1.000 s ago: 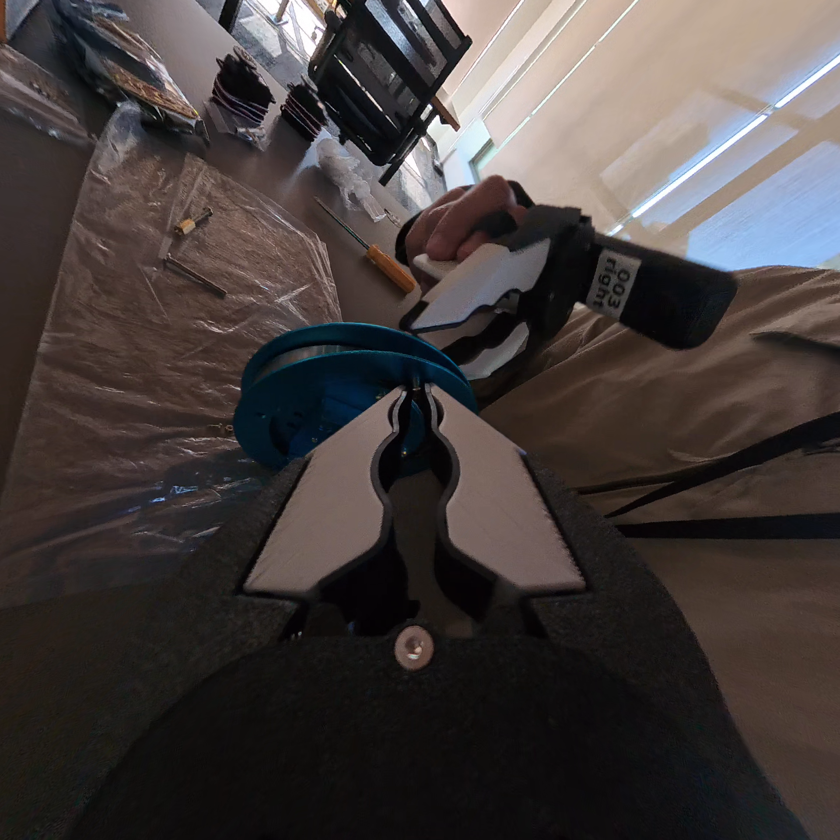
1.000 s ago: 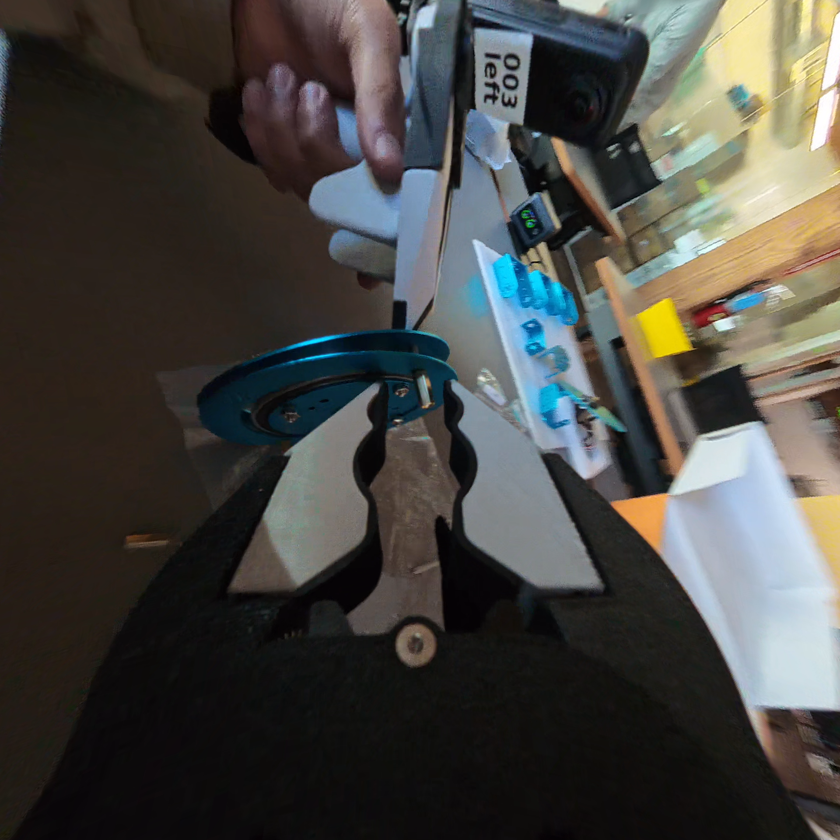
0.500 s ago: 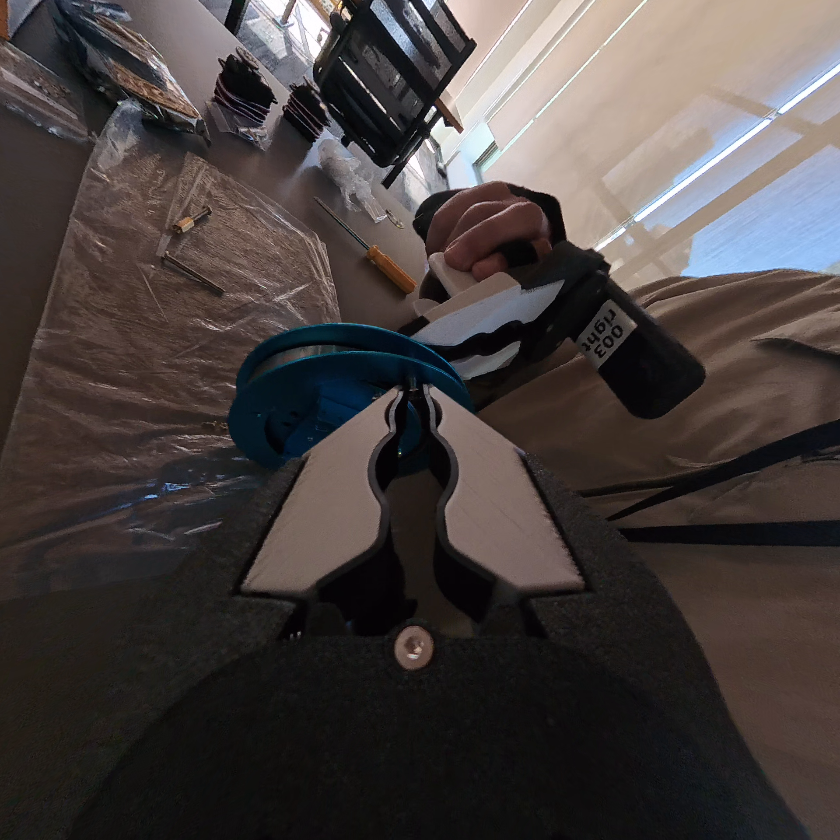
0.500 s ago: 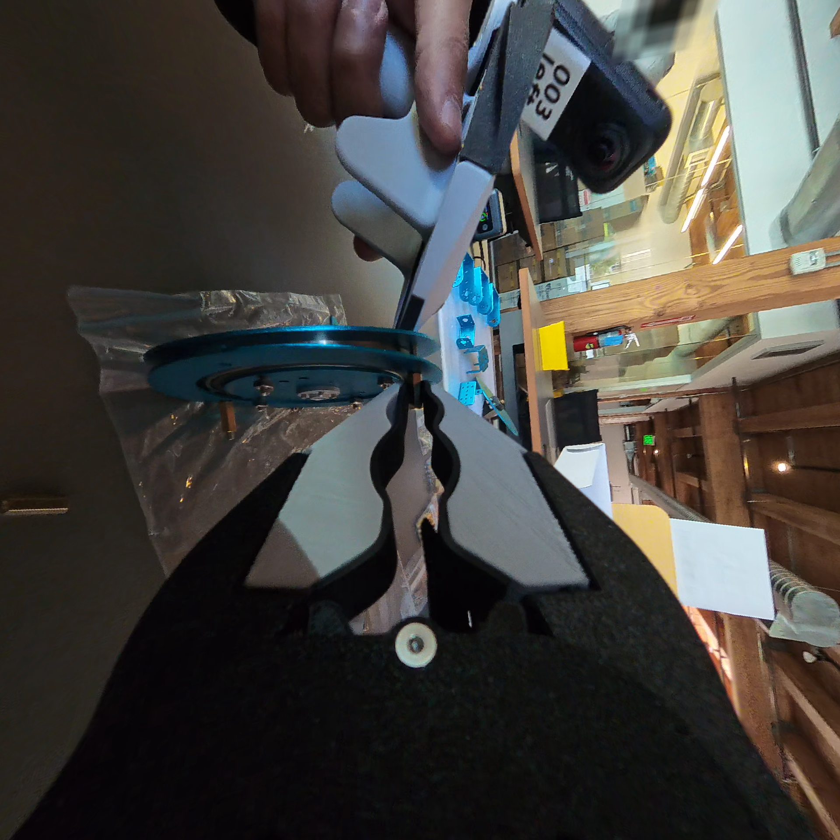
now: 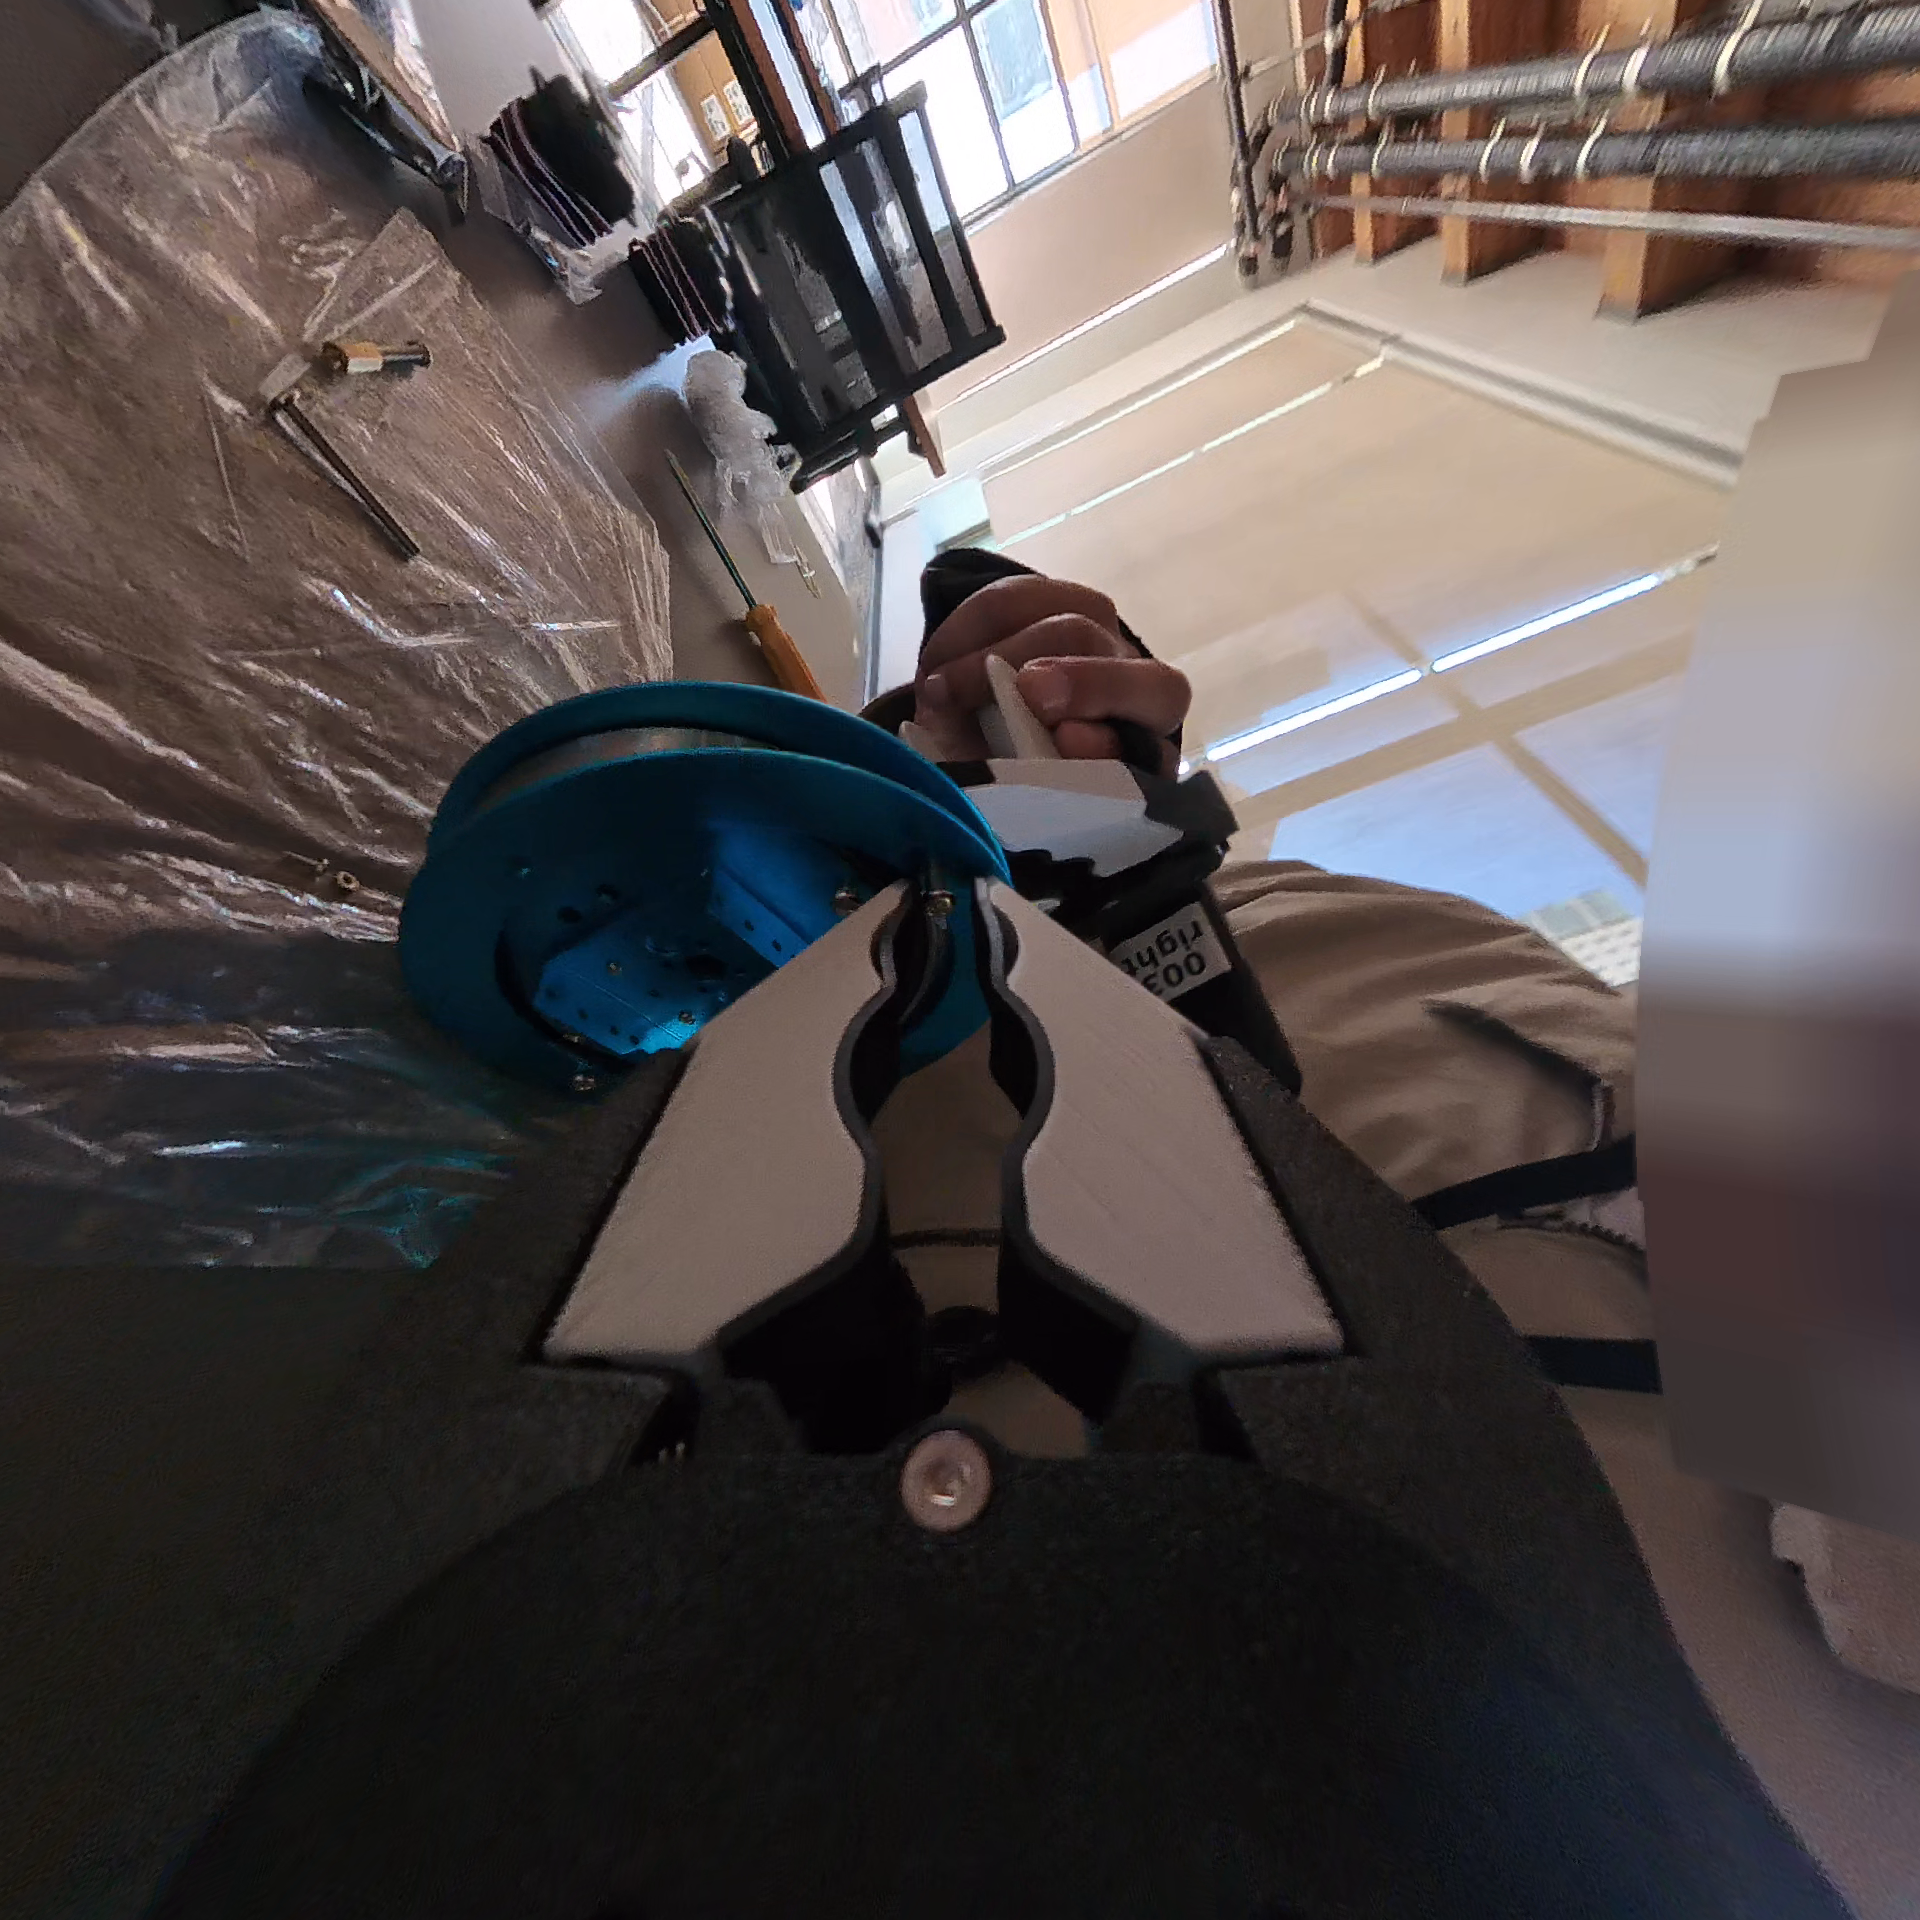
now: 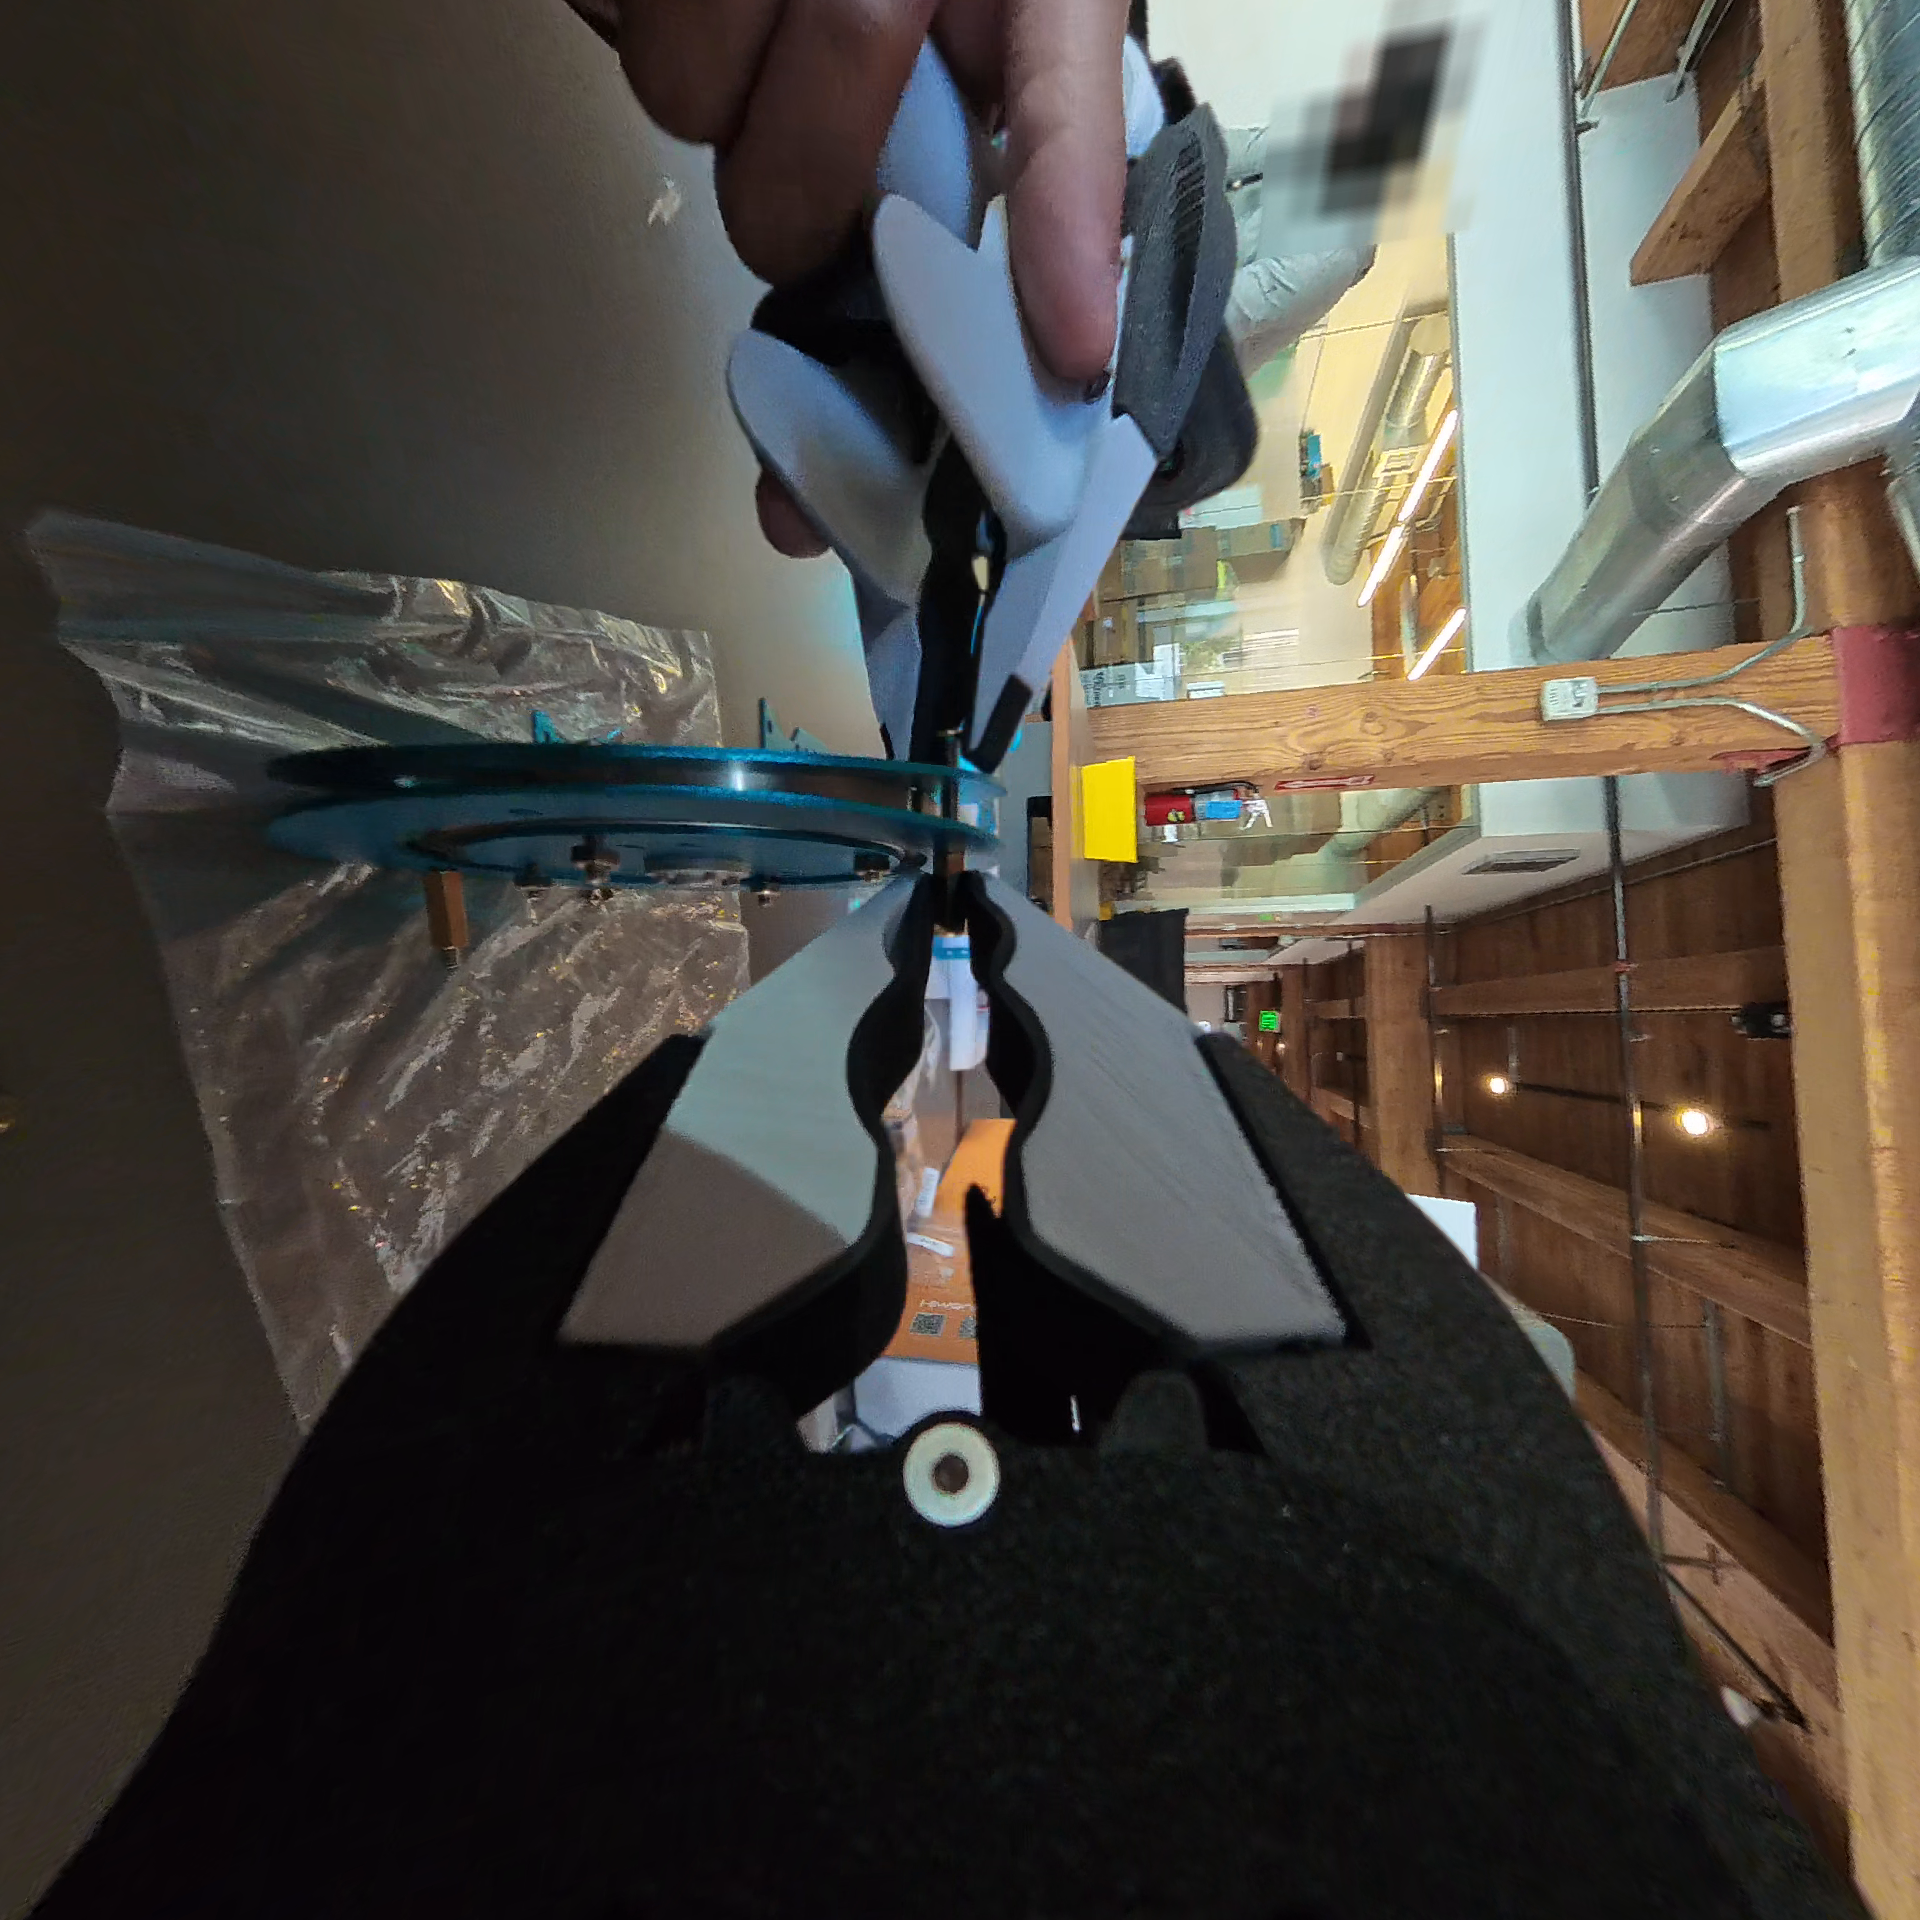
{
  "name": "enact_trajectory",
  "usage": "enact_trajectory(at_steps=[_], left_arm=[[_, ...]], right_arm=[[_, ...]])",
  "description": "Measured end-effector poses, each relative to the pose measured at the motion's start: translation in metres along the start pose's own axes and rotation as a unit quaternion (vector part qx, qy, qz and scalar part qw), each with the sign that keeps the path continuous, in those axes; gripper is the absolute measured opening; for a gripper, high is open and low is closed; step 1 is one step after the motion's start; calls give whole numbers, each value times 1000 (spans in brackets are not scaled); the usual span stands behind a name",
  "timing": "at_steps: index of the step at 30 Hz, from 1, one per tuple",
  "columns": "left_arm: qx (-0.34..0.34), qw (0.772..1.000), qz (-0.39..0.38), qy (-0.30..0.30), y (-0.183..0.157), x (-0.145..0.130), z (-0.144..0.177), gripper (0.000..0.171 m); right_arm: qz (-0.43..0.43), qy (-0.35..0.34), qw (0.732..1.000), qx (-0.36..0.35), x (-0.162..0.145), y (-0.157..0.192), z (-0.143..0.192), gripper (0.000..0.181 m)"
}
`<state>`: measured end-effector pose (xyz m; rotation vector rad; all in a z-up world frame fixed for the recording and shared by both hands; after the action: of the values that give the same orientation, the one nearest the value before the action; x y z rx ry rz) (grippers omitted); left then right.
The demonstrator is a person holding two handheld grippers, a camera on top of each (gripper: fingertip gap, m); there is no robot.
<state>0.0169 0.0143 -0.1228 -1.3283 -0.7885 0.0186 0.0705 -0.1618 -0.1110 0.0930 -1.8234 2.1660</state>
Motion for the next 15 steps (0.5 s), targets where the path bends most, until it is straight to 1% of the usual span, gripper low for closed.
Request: enact_trajectory(at_steps=[1,4,7,9,11,12,13,15], left_arm=[[-1,1000,14,-6,2,-1,0,4],[-19,999,40,-21,5,-4,1,3],[-6,1000,-1,-23,2,-6,1,2],[21,997,-69,-8,-4,-6,0,2],[53,987,-152,18,-13,-5,-1,2],[74,976,-200,32,-17,-5,-3,2],[98,961,-255,47,-22,-5,-4,2],[144,921,-353,82,-32,-5,-8,2]], right_arm=[[3,0,1000,-4,0,1,0,4],[10,-4,1000,-9,2,2,1,4],[7,-10,1000,-12,3,3,2,4],[-20,-13,1000,9,2,0,3,4],[-90,-25,994,62,0,-9,4,4],[-123,-29,988,86,-2,-13,4,4],[-152,-32,982,109,-4,-16,3,4],[-213,-32,962,165,-8,-25,0,5]])
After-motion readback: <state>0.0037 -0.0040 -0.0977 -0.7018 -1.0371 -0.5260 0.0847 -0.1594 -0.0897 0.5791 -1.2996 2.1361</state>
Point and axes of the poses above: each gripper's, where its closed fingertips meet, z back along the fingers, x out of its top, y = z × x across the jaws, the point moved 10 cm from there along z, back along the fingers, and after that the axes turned 6 degrees about -z, right-handed, at the moved point
